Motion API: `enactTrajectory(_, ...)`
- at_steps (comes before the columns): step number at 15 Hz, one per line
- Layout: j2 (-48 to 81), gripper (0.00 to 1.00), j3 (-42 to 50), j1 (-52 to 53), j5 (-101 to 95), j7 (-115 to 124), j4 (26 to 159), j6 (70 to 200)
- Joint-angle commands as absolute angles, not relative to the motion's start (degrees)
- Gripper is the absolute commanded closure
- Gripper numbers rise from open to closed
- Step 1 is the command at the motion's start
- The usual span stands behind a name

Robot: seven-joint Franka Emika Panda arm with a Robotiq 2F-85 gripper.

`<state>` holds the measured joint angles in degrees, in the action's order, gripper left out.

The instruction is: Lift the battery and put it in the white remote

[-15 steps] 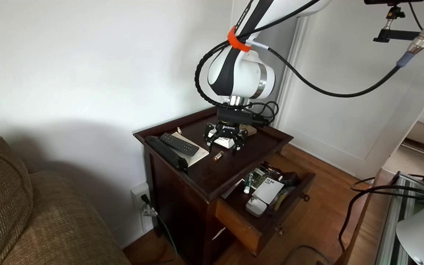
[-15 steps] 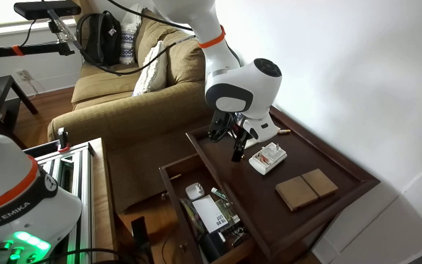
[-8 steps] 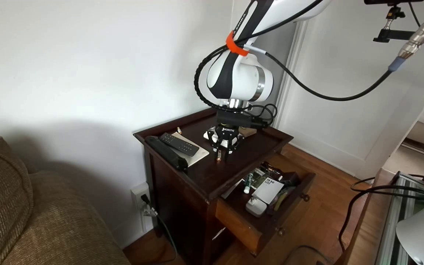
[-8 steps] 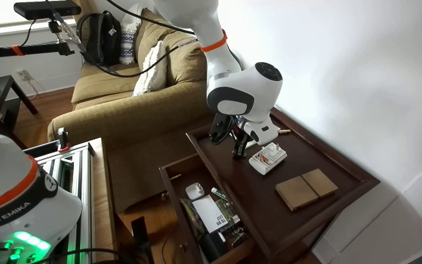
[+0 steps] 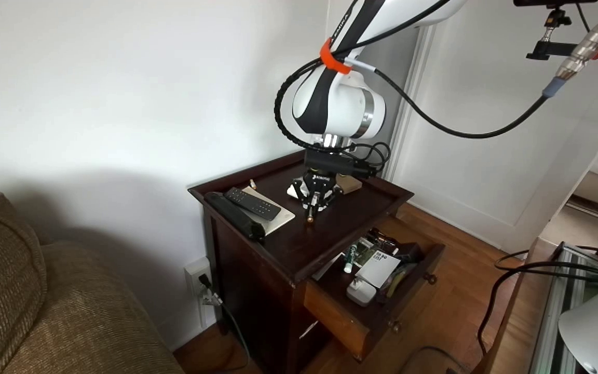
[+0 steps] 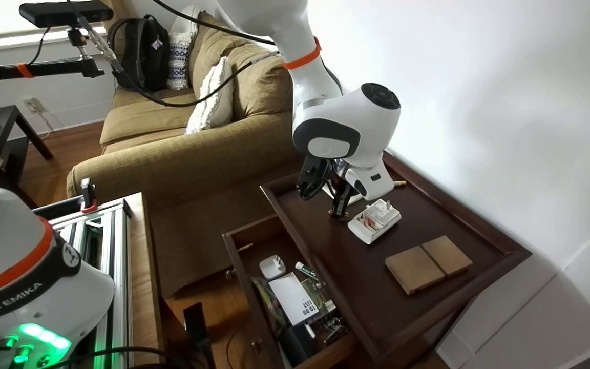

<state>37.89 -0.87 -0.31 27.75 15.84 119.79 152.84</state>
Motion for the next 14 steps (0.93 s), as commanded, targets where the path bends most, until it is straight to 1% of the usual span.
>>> enactTrajectory(1,32.8,0.96,-2.7,-2.5,29.0,17.1,121.3,149.9)
enactTrajectory(6,28.0,0.96,-5.3,-6.3,37.2,17.2,120.4,143.0)
enactTrajectory(10,27.8,0.96,-2.5,-6.6,42.9,19.8,119.6,139.2)
enactTrajectory(14,29.2,0.96,1.0,-5.7,44.1,26.2,119.3,138.0)
